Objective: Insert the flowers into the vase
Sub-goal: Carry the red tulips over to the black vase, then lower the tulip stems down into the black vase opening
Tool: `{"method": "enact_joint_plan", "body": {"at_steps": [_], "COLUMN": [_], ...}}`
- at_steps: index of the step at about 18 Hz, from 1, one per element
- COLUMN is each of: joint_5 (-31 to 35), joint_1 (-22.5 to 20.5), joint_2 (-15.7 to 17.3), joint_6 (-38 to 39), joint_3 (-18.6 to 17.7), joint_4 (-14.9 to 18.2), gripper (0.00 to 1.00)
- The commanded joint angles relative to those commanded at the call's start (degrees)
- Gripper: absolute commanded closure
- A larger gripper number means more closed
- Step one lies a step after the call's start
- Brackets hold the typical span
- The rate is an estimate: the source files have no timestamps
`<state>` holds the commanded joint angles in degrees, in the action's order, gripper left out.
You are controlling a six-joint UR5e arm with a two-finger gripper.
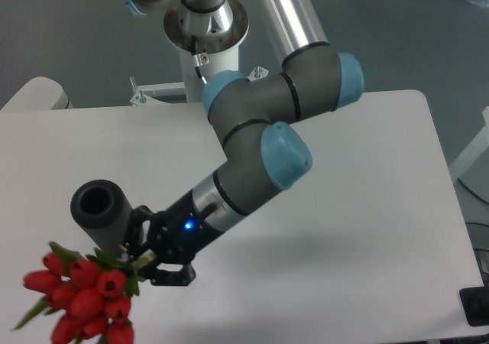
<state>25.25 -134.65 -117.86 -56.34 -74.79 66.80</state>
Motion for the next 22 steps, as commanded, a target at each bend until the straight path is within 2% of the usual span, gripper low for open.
{"method": "enact_joint_plan", "body": {"at_steps": [3,6,10,12,14,22], "joint_5": [-5.28,-6.96,-7.84,-8.8,-9.43,-9.69], "joint_1": [-0.09,-0.09,0.17,0.7,1.49,2.99], "joint_2": [1.75,4.13,6.94,7.21,8.43,8.7], "joint_6": [-0.09,-0.7,-0.79,-0.97,-1.67,-3.77], "joint_3": [-1.05,-3.68,-10.01,-11.86,-13.09,-13.71], "joint_4": [0.0,-0.35,-5.79,-6.33,-6.85,-7.56], "gripper": [0.97,0.97,0.97,0.96,0.96,0.96]}}
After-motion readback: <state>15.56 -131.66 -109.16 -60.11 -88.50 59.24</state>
